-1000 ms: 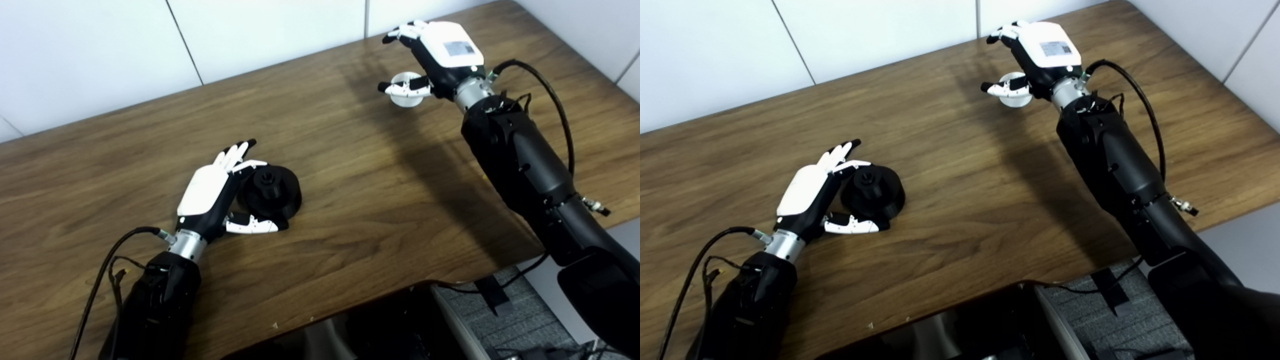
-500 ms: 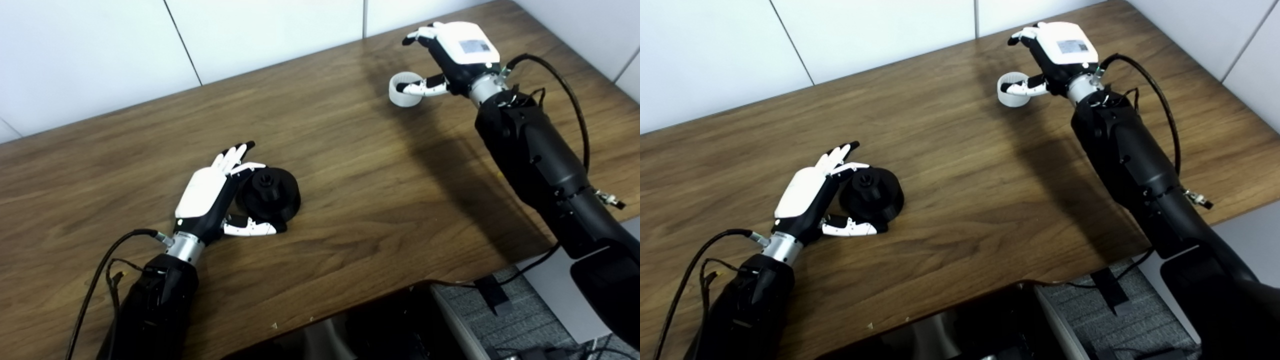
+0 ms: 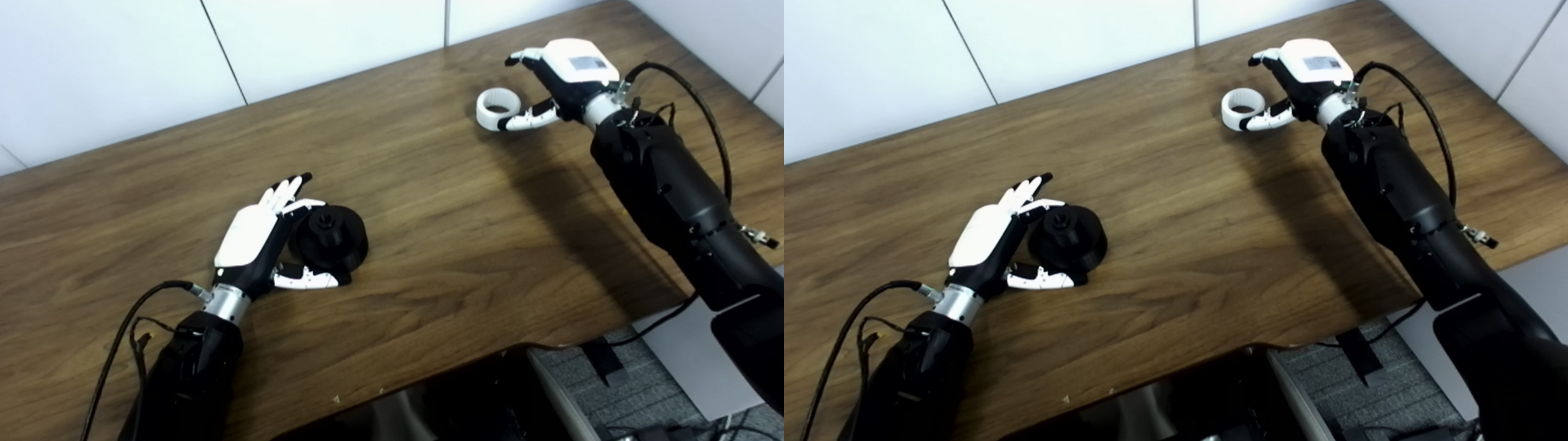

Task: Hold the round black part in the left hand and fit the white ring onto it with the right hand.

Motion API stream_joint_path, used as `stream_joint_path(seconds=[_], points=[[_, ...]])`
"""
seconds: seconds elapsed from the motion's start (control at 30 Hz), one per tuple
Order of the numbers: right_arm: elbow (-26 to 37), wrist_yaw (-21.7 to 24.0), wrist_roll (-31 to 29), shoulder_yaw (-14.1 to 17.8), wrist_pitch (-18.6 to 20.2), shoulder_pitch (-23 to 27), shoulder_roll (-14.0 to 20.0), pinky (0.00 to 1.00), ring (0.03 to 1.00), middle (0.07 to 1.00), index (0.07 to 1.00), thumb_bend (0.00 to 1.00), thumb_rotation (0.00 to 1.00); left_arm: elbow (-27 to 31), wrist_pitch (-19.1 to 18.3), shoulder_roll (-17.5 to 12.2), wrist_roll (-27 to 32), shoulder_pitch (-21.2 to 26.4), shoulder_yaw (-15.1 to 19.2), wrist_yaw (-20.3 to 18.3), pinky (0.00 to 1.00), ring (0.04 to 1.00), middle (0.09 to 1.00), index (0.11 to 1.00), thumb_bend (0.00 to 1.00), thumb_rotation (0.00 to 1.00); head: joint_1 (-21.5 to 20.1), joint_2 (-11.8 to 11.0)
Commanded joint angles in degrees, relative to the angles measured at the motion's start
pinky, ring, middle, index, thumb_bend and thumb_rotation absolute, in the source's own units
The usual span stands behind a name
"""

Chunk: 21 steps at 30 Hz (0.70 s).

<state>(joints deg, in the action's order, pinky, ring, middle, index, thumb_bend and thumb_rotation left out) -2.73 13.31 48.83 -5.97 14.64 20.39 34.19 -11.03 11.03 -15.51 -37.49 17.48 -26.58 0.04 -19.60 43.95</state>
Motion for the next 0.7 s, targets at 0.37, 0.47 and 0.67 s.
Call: stream_joint_path(seconds=[0.37, 0.47, 0.67], points=[[-1.5, 2.0, -0.9, -2.0, 0.2, 3.8, 1.0, 0.9, 0.917, 0.903, 0.894, 0.88, 0.51, -0.6, -0.5, -1.1, -2.0, -0.7, -0.4, -1.7, 1.0, 1.0, 1.0, 0.69, 1.0, 0.43, 0.5, 0.1], [-2.1, 1.5, -0.9, -2.5, -0.1, 4.1, 0.6, 0.9, 0.914, 0.894, 0.892, 0.88, 0.48, -0.6, -0.4, -1.1, -1.8, -0.8, -0.3, -1.7, 1.0, 1.0, 1.0, 0.688, 1.0, 0.42, 0.6, 0.2], [-2.8, 1.4, -0.7, -3.4, 0.1, 4.7, 0.0, 0.92, 0.915, 0.887, 0.895, 0.85, 0.43, -0.5, -0.5, -0.9, -1.8, -0.9, -0.3, -1.8, 1.0, 1.0, 1.0, 0.687, 1.0, 0.42, 0.7, 0.2]])
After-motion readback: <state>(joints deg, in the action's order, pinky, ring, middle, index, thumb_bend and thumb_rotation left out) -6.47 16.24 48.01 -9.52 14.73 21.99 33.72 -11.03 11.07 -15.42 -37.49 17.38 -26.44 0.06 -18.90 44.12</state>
